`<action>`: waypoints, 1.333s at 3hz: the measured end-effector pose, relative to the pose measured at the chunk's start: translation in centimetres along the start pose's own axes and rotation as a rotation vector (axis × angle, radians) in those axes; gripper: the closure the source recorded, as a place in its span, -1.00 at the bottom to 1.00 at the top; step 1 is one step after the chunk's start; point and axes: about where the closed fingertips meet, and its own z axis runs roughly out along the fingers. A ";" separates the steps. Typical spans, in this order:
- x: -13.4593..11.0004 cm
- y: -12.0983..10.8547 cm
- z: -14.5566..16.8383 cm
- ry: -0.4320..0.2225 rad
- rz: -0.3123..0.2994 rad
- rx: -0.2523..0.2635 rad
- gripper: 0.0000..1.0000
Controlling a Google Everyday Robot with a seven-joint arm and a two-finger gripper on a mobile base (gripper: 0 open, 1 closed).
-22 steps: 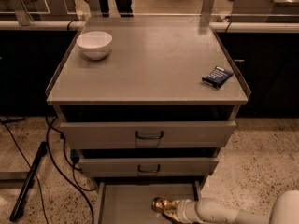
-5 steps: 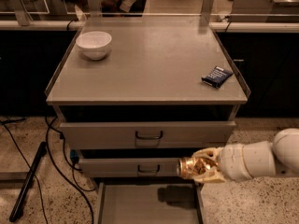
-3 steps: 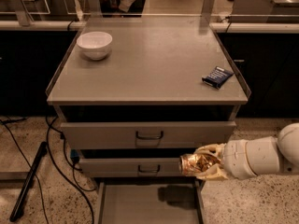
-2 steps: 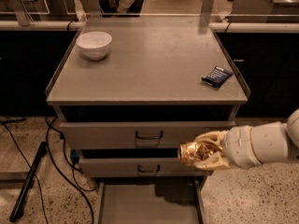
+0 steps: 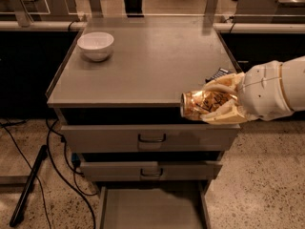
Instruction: Pick orange can from bottom drawer and place on counter
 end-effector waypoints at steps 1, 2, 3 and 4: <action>0.0 0.0 0.0 0.003 0.000 0.001 1.00; 0.0 -2.1 1.6 0.046 -0.009 0.043 1.00; 0.1 -5.6 4.1 0.085 -0.013 0.081 1.00; 0.1 -9.3 7.2 0.100 -0.014 0.098 1.00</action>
Offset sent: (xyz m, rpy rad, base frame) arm 0.0792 0.0173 -0.0018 -0.1045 -0.1032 -0.1316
